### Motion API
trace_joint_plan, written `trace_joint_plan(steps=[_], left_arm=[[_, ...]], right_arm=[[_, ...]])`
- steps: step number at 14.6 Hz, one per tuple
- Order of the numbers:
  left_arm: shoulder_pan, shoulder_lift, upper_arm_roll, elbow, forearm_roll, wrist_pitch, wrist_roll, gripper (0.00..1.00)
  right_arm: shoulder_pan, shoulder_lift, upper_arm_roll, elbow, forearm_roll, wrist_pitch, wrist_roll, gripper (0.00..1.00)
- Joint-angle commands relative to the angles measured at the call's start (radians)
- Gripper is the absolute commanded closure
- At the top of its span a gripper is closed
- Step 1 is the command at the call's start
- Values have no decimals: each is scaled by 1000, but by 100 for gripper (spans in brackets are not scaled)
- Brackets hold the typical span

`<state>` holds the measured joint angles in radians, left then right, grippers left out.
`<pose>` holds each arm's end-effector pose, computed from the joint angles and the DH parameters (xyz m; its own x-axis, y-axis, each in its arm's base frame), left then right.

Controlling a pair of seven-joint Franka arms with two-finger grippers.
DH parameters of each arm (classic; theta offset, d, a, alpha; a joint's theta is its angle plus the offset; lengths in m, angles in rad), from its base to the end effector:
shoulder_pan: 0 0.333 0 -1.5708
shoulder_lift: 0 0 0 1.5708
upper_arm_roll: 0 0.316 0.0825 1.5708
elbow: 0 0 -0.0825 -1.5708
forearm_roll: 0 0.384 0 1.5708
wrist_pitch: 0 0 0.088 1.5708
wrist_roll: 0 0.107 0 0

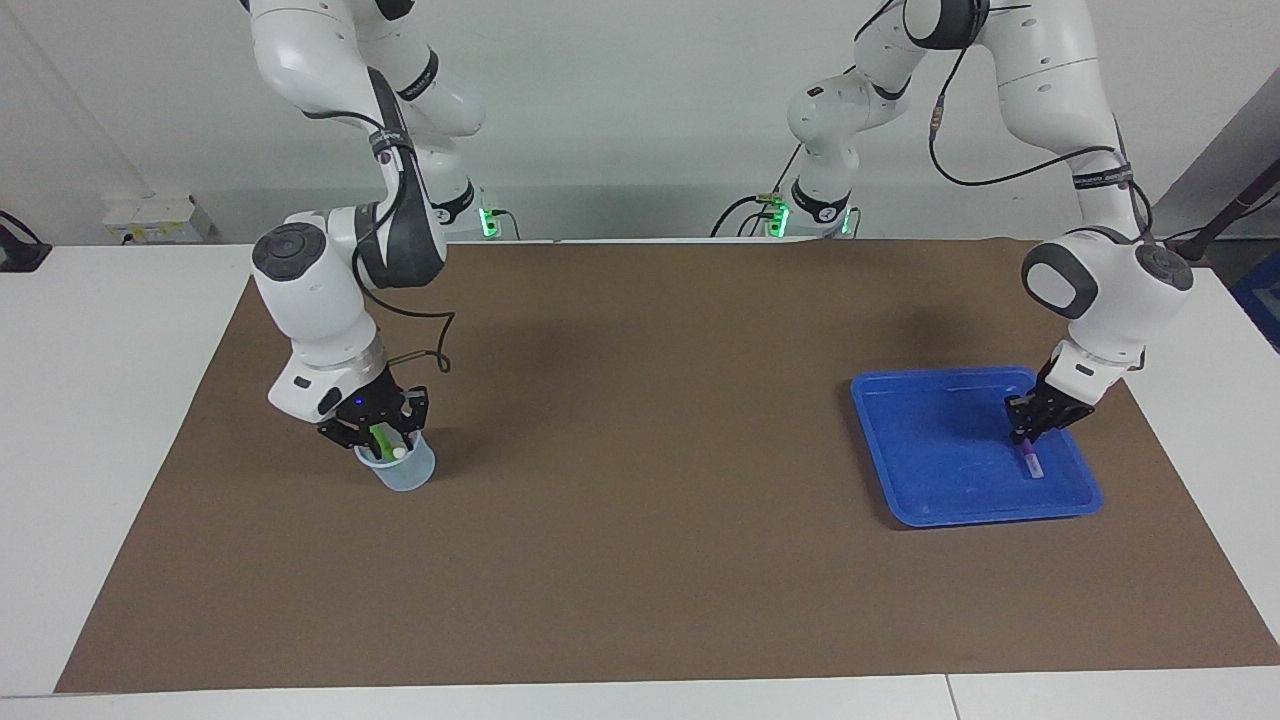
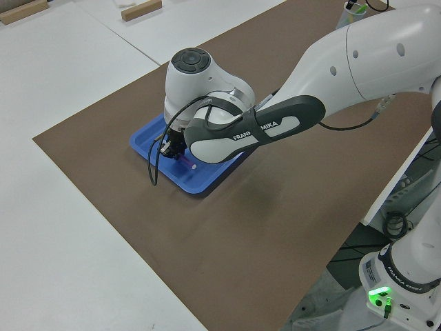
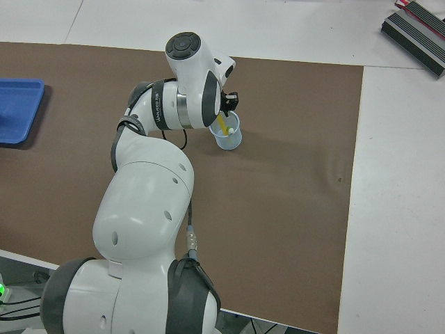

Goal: Right arm passes pens to left for tray arrangement
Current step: 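Release the purple pen in the tray while the right gripper enters the cup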

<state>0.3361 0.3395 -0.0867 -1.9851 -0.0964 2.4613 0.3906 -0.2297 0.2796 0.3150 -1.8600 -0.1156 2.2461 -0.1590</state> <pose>0.6014 0.1557 0.3076 0.9853 -0.0593 0.1603 -0.0667 -0.9969 0.0410 0.6317 0.0387 0.3876 0.9497 0.2900 0.1180 0.2883 -0.9570 0.0318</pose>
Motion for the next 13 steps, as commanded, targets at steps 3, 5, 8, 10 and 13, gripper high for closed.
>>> trace_joint_plan(steps=[3, 5, 8, 10, 13], left_arm=[[12, -2, -7, -24, 17, 45, 2, 80], [12, -2, -5, -24, 17, 47, 2, 37], [12, -2, -1, -24, 17, 45, 2, 14], [12, -2, -1, -24, 17, 44, 2, 14], [12, -2, -1, -18, 17, 33, 1, 14]], right_arm=[[-10, 9, 12, -1, -27, 21, 16, 67], [-3, 9, 12, -1, -27, 20, 19, 71], [-3, 9, 12, -1, -29, 18, 26, 81], [-3, 9, 12, 2, -27, 18, 24, 93], [-3, 9, 12, 10, -27, 7, 24, 100]])
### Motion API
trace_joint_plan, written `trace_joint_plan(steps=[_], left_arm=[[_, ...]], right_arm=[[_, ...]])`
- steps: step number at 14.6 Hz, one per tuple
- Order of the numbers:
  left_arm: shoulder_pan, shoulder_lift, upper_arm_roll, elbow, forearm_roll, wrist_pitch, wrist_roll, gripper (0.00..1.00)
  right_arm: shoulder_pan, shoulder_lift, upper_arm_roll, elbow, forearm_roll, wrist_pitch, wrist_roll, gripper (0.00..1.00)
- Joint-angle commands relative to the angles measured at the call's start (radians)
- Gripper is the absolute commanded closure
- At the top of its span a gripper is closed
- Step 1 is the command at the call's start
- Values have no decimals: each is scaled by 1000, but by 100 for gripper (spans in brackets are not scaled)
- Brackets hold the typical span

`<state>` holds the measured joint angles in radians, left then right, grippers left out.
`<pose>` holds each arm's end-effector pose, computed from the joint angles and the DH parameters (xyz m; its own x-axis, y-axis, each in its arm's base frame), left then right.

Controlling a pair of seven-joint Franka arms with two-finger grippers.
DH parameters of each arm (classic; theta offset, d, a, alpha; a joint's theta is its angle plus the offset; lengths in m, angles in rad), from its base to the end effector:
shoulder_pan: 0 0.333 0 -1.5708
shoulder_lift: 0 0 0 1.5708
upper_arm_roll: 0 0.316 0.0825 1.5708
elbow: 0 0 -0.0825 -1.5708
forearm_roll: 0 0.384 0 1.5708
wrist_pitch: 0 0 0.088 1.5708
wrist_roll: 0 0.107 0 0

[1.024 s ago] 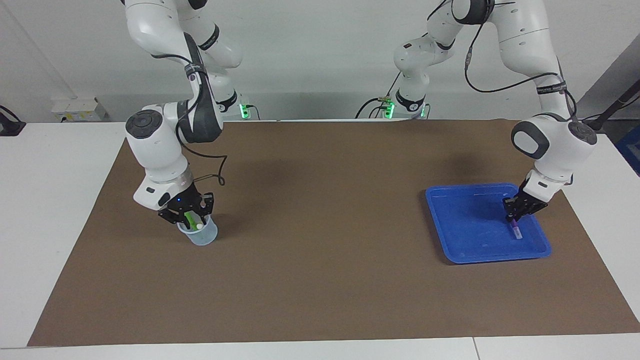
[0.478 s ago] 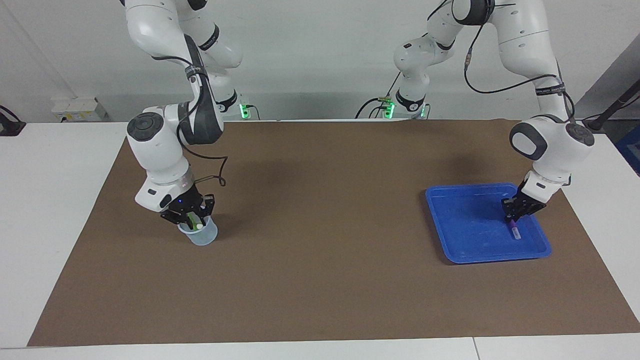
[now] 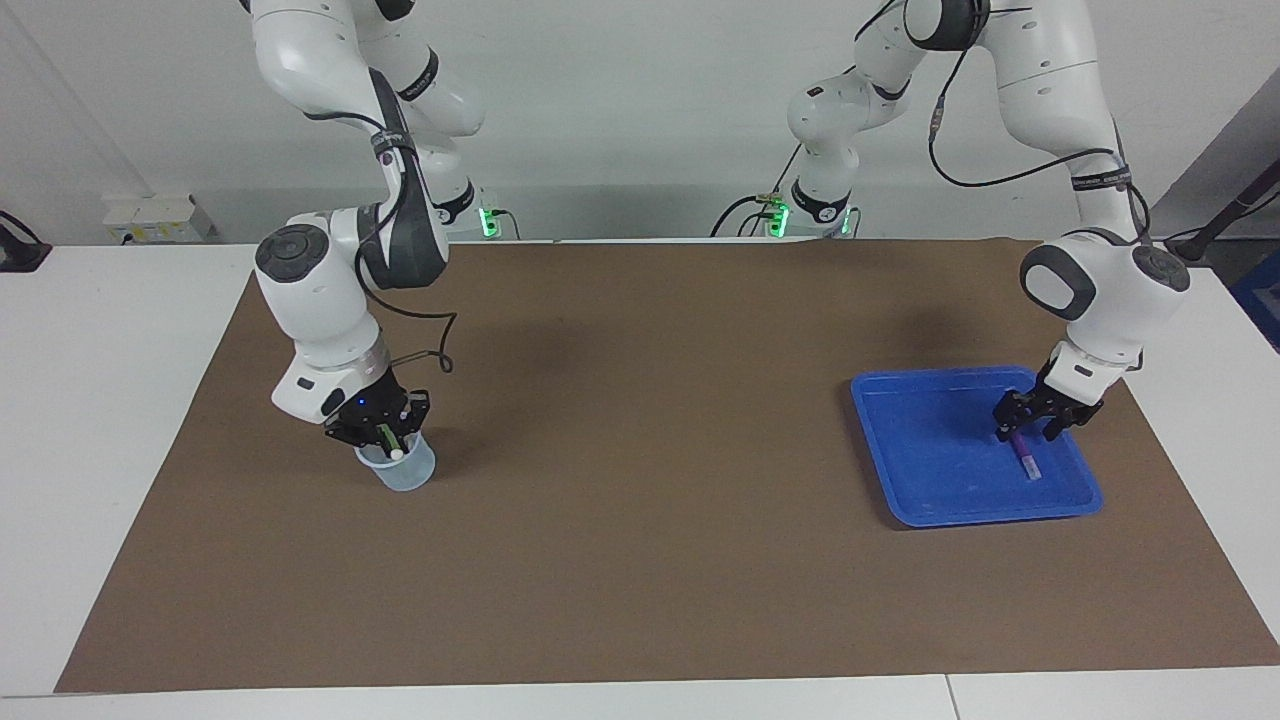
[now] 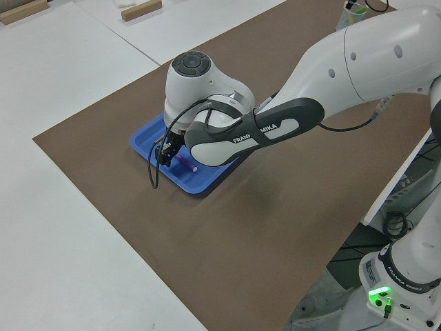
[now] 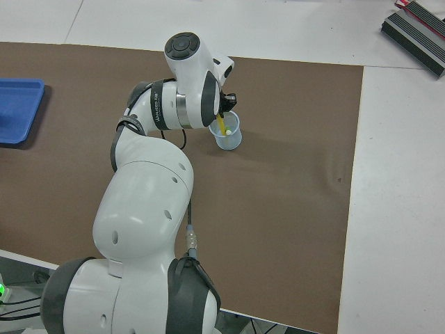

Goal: Right arm passes pens to left for tray arrangement
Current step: 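Grasp the yellow pen with the right gripper and lift it out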

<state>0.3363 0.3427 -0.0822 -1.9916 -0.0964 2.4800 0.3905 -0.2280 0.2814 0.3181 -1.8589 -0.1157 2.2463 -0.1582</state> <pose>0.6004 0.1585 0.3045 0.9844 -0.0540 0.1677 -0.0608 -0.9975 0.0359 0.6318 0.0416 0.3872 0.9486 0.2935 0.1181 0.2920 -0.9559 0.0304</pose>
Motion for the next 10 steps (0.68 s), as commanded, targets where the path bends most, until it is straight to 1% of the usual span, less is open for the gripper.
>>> trace_joint_plan(steps=[1, 3, 5, 6, 9, 10], left_arm=[[12, -5, -7, -7, 15, 4, -2, 13], [10, -5, -8, 19, 8, -54, -50, 8], [1, -8, -10, 52, 4, -119, -85, 5], [3, -16, -11, 53, 6, -122, -76, 4], [-32, -62, -10, 42, 4, -115, -91, 1], [-45, -68, -8, 42, 6, -112, -94, 1]], right_arm=[[-4, 4, 9, 15, -27, 0, 23, 100], [-5, -5, 10, 52, -27, -63, 22, 100], [-5, -16, 13, 110, -22, -152, 22, 100], [-7, -30, 13, 127, -16, -187, 20, 100], [-11, -94, 16, 139, -4, -267, 17, 100], [-11, -109, 16, 159, 13, -304, 16, 100]])
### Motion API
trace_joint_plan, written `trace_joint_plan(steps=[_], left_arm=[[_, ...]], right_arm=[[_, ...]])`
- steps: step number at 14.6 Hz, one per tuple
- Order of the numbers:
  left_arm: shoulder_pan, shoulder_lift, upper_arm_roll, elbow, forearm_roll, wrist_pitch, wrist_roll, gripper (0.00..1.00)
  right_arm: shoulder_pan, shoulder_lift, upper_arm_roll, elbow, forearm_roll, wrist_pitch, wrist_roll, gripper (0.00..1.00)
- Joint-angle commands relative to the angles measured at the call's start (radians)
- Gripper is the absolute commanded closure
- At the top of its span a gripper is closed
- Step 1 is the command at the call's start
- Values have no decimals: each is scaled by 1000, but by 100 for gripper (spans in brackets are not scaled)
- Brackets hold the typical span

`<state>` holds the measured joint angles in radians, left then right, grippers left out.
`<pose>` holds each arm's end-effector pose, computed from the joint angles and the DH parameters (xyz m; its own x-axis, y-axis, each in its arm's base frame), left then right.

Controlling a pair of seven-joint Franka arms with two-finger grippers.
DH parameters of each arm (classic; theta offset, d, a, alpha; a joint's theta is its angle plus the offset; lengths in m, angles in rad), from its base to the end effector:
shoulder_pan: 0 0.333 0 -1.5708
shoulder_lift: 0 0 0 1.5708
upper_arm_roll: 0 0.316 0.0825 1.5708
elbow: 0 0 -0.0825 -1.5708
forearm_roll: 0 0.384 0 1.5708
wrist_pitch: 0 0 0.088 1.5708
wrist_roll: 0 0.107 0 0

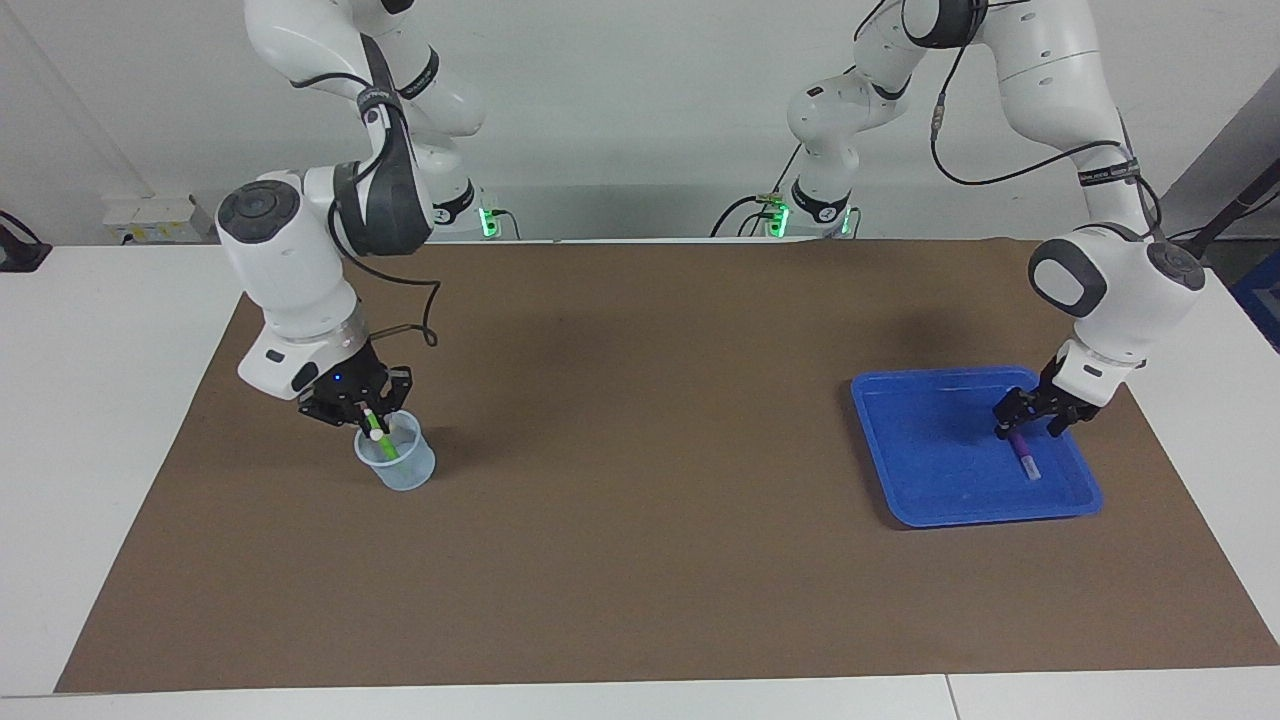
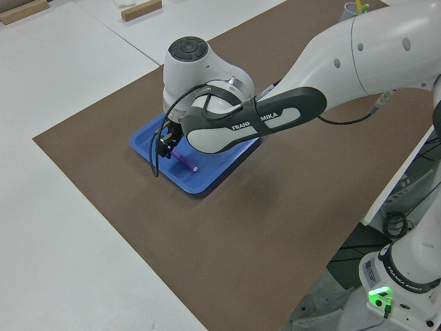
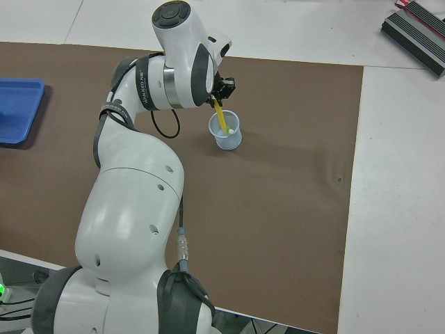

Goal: Right arm passes pens to left for tray arrangement
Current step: 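Grasp the yellow pen with the right gripper and lift it out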

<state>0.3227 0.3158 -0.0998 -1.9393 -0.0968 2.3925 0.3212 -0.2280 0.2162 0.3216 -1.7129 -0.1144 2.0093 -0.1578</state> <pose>0.6120 0.1411 0.3360 0.9869 -0.0199 0.1601 -0.0295 -0.9979 0.0582 0.6309 0.0384 0.4733 0.9556 0.2825 0.0839 0.2787 -0.9589 0.0536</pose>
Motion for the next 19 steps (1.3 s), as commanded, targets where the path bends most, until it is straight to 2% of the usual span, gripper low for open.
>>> trace_joint_plan(steps=[1, 4, 7, 11, 14, 16, 19], left_arm=[[-40, -44, 11, -6, 6, -24, -27, 0], [-40, -73, 8, 6, 8, -53, -16, 0], [-48, -90, -3, 34, -15, -173, -33, 0], [-56, -93, -3, 42, -211, -232, -85, 0], [-79, -92, -37, 92, -254, -332, -250, 2], [-108, -86, -38, 140, -256, -410, -393, 3], [-131, -89, -41, 155, -306, -450, -479, 3]], right_arm=[[-13, -52, 11, 44, 45, -110, 15, 100], [-13, -58, 11, 143, 67, -208, 15, 100], [-16, -58, 4, 188, 180, -247, 46, 100], [2, -69, 11, 168, 205, -236, 237, 100], [29, -69, 13, 156, 327, -199, 409, 100], [68, -70, 13, 128, 378, -140, 510, 100], [139, -70, 13, 89, 445, -22, 717, 100]])
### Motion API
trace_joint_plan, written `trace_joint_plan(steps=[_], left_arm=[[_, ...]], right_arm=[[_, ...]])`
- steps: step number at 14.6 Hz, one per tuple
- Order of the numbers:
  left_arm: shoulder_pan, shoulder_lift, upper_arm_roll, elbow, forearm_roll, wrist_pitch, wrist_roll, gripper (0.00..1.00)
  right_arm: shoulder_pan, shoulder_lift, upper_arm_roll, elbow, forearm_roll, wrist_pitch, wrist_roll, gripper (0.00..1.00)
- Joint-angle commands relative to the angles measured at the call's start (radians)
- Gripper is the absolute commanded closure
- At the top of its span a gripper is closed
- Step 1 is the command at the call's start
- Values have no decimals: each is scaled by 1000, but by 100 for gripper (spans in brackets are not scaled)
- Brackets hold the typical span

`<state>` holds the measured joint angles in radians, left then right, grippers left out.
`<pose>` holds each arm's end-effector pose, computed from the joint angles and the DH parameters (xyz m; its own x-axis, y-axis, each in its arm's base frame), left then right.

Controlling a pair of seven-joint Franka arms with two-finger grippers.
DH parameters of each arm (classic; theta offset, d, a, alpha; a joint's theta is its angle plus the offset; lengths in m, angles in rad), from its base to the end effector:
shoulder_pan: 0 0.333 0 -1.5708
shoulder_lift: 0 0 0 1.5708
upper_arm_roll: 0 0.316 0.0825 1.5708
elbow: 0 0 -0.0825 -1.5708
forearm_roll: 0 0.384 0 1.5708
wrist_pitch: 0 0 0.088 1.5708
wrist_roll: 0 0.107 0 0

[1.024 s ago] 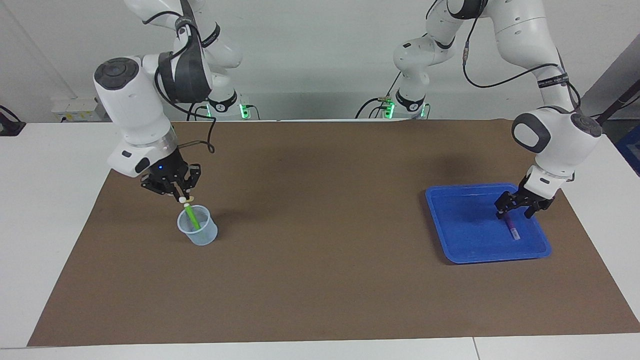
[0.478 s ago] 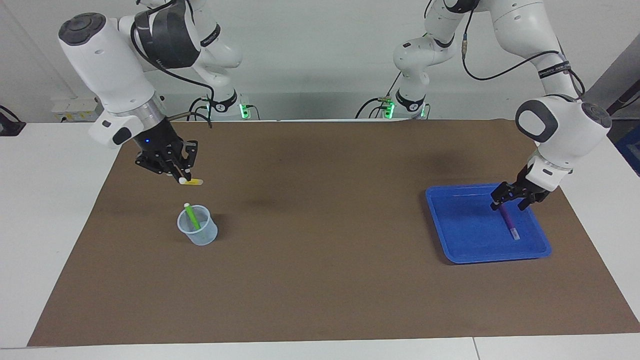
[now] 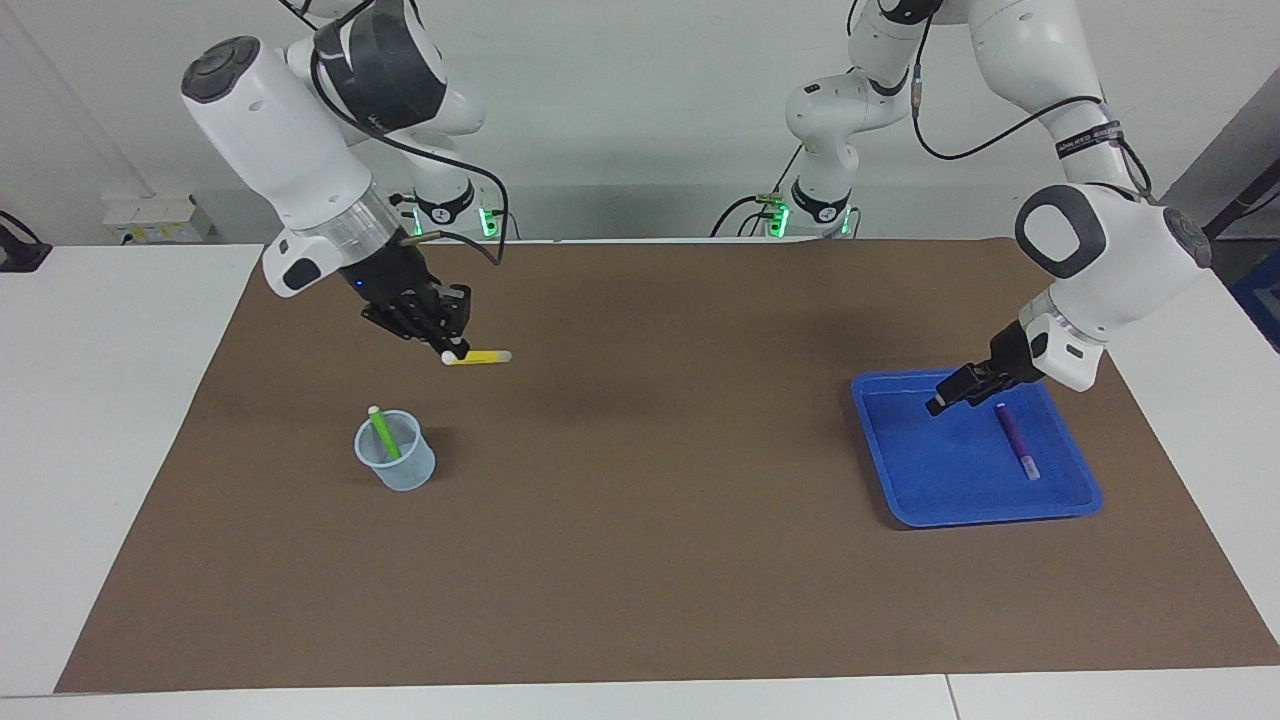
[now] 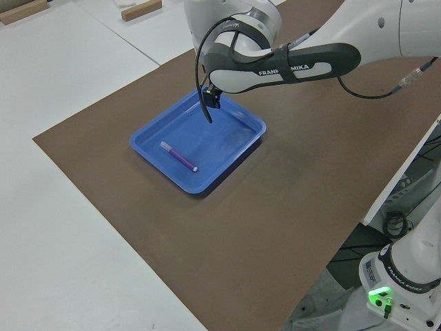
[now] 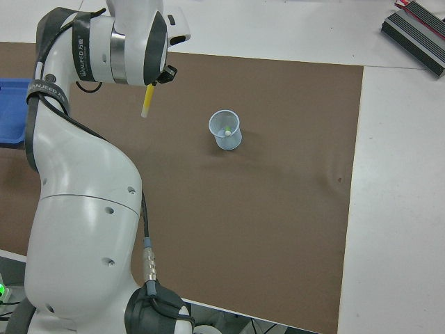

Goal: Right arm passes pens to left for tray arrangement
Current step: 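Carry the yellow pen toward the left gripper while the left gripper approaches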

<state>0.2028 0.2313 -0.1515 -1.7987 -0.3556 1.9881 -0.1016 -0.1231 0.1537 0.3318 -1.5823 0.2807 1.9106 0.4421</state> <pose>0.6186 0.0156 0.4206 0.9531 0.2852 -0.1016 0.3027 -0.8918 0.3362 0.6113 0.1354 0.5694 0.9512 -0.3085 0.0109 -0.2840 -0.8884 -0.3606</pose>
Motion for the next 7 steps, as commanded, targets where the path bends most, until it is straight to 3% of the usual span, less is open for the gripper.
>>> trace_joint_plan(steps=[1, 7], left_arm=[[-13, -6, 10, 15, -98, -75, -105, 3], [-25, -1, 4, 84, -321, -255, -550, 3]], right_arm=[[54, -6, 3, -59, 73, 125, 180, 100], [193, 46, 3, -114, 150, 402, 432, 100]])
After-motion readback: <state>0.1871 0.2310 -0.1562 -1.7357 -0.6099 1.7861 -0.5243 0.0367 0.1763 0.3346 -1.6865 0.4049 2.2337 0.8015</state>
